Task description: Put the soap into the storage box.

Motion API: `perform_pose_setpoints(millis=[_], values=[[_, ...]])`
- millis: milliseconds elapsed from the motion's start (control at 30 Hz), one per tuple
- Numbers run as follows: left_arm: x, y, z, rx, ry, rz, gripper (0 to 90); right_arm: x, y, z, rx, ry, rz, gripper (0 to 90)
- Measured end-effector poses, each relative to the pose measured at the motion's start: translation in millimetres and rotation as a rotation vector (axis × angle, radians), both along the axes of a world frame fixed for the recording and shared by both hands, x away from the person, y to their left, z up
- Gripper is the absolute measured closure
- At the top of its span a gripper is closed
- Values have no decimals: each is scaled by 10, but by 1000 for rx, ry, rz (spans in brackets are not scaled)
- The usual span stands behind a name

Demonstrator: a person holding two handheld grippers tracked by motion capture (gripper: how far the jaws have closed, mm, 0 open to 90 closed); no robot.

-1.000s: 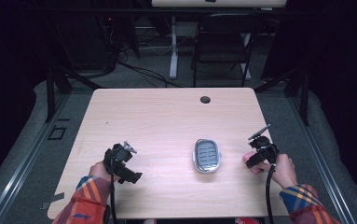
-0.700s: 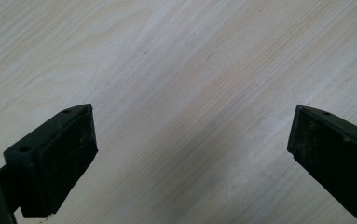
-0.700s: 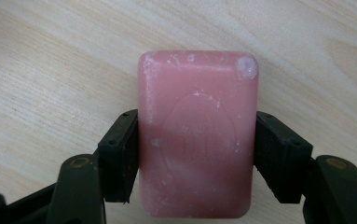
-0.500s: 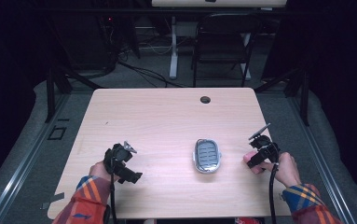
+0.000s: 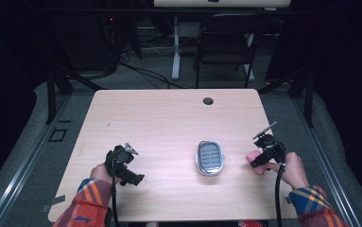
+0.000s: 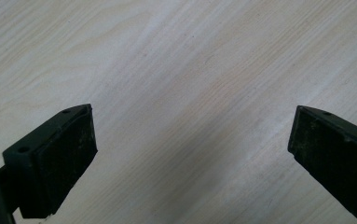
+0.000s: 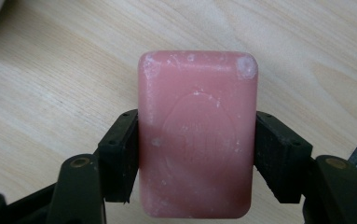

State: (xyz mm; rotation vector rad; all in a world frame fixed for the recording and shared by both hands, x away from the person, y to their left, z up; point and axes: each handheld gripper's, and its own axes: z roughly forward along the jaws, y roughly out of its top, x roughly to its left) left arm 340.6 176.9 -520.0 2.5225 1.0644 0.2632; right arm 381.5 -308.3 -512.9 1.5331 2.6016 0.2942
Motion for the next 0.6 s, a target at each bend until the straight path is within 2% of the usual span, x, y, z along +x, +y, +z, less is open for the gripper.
perform_pose_setpoints(millis=[100,167,233,600], values=[[0,1,-1,0,0,0,9,-1,15,43,0,2,12,372],[1,1,-1,0,0,-1,8,-13,32,52,21,-15,0,372],[1,3,0,-1,1,-2,8,-2,32,98,12,1,21,372],[3,-3,-2,2,1,-2,8,-5,57,243,20,-11,44,372]])
